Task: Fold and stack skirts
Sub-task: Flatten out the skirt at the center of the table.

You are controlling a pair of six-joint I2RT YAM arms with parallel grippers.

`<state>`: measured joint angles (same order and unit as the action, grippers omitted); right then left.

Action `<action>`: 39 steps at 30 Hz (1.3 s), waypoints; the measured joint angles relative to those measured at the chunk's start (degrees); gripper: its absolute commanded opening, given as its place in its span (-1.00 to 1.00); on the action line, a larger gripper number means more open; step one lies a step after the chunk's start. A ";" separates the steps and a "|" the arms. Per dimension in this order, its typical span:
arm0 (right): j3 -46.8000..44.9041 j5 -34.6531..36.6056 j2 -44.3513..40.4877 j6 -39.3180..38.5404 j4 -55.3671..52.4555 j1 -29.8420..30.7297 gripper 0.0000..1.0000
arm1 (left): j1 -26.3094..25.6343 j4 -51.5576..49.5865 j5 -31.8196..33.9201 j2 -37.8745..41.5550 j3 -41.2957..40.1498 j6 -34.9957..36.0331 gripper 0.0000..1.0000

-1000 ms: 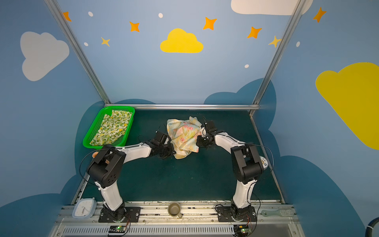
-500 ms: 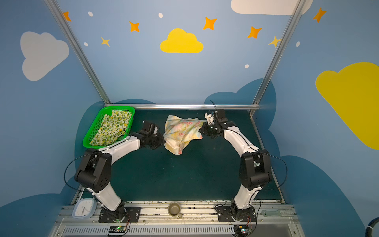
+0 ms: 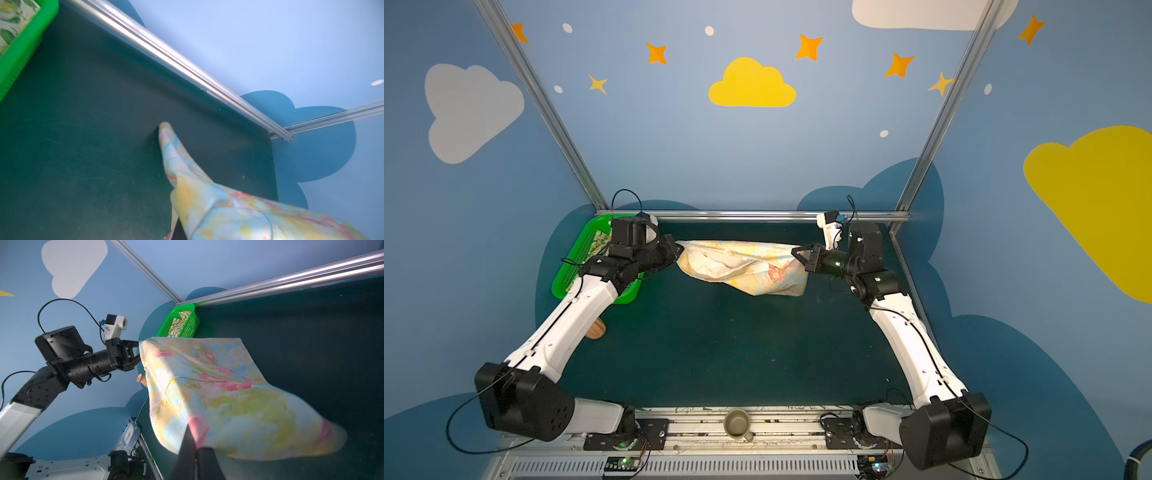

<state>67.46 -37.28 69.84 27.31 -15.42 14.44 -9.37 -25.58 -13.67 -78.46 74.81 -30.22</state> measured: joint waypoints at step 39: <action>-5.55 -9.44 15.72 1.81 5.77 -8.57 -1.00 | -5.09 6.01 -2.32 1.75 -10.10 -0.48 -0.88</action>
<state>61.91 -46.72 85.56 29.12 -9.65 5.87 -14.46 -19.57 -15.99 -76.71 64.71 -30.70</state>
